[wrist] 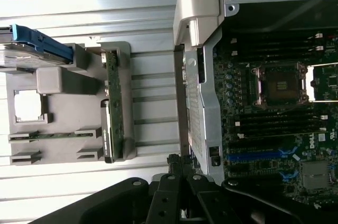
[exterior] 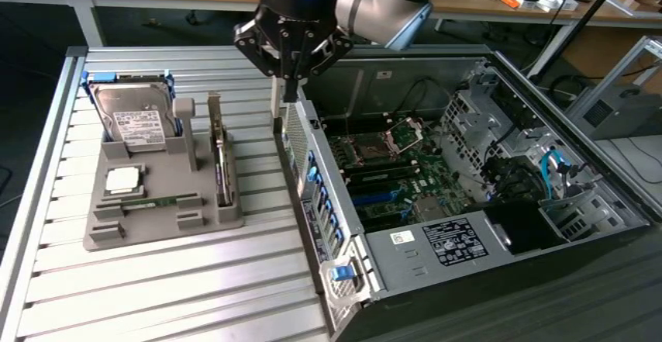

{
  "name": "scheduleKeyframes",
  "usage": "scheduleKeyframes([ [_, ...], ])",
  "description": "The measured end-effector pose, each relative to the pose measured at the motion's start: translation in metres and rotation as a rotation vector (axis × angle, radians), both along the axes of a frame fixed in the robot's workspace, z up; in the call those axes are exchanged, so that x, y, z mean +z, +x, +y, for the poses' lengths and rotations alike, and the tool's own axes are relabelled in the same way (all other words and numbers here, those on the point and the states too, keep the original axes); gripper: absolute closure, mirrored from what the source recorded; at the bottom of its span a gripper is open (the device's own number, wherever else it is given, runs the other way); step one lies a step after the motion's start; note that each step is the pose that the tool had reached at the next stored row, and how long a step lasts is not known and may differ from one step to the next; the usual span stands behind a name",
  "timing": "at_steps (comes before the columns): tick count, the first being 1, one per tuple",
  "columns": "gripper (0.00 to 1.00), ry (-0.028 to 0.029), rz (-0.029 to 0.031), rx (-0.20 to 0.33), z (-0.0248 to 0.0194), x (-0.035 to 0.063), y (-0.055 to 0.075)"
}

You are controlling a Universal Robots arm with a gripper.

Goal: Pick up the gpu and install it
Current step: 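Reach for the gpu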

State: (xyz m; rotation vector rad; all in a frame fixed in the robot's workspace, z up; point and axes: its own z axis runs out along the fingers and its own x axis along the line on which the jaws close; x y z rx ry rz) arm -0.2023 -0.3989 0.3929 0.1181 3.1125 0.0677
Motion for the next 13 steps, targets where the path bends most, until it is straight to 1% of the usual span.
scheduleKeyframes([
  [13,0.89,-0.0001,0.0,0.0,0.0,0.0,-0.0056],
])
